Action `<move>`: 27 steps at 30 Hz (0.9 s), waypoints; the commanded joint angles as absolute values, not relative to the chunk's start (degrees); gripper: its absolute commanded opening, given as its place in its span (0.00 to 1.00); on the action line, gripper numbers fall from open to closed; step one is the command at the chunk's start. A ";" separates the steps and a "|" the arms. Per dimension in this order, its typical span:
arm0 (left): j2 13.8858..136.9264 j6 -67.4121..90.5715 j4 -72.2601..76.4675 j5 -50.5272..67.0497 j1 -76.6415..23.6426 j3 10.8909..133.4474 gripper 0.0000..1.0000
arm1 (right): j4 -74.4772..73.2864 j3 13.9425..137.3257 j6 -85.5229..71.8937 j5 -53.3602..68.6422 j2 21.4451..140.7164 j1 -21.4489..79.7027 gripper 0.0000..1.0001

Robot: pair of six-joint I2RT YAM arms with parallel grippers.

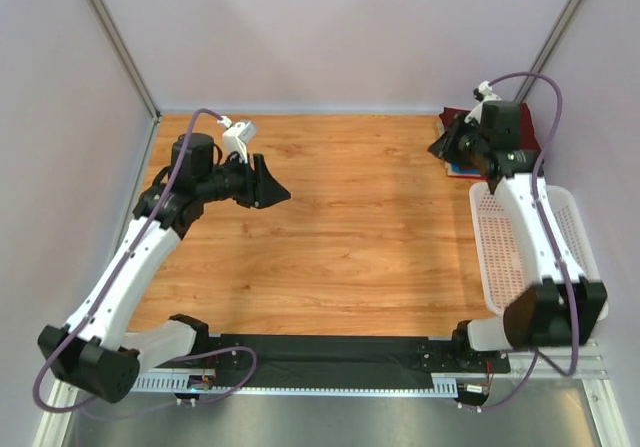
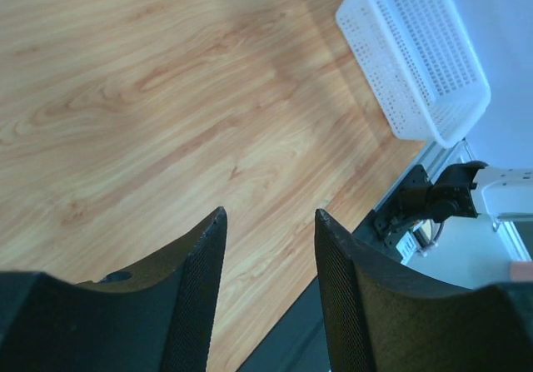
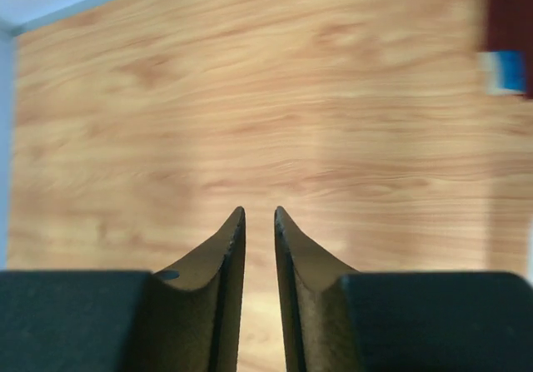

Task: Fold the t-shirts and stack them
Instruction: Neatly place the folded tshirt to the corner

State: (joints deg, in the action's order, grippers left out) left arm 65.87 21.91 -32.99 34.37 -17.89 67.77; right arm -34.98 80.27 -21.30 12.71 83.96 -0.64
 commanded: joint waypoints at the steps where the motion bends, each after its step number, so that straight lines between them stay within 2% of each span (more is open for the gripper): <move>1: 59.00 22.05 -27.69 27.52 -21.18 67.25 0.54 | -34.02 73.49 -24.60 18.80 70.10 6.47 0.23; 3: 56.96 23.37 -26.90 26.55 -21.80 65.13 0.57 | -33.31 69.71 -25.92 18.20 65.33 9.39 0.35; 4: 55.21 23.99 -27.07 26.28 -21.80 64.60 0.59 | -33.14 66.57 -26.19 18.45 61.21 11.41 0.53; 5: 54.41 24.08 -27.94 26.19 -21.80 63.56 0.61 | -33.31 65.40 -26.19 19.07 59.43 12.03 0.62; 7: 51.60 24.26 -29.09 25.14 -21.80 62.50 0.76 | -34.18 62.68 -25.93 19.33 55.13 12.83 0.84; 8: 50.55 24.52 -29.79 24.70 -21.80 61.19 0.80 | -34.45 61.97 -25.93 19.77 53.89 12.83 1.00; 9: 49.49 24.52 -29.97 24.09 -21.80 60.48 0.96 | -35.06 61.27 -25.58 20.30 52.75 12.75 1.00; 10: 47.39 24.70 -30.14 23.56 -21.80 59.86 0.99 | -35.33 60.30 -25.49 20.48 50.73 12.74 1.00; 20: 39.82 26.81 -29.10 24.78 -21.80 56.26 0.99 | -39.98 60.47 -26.98 16.96 48.34 12.83 1.00; 27: 40.87 25.84 -30.76 29.87 -21.80 57.13 0.99 | -42.54 62.67 -27.60 13.10 47.29 12.75 1.00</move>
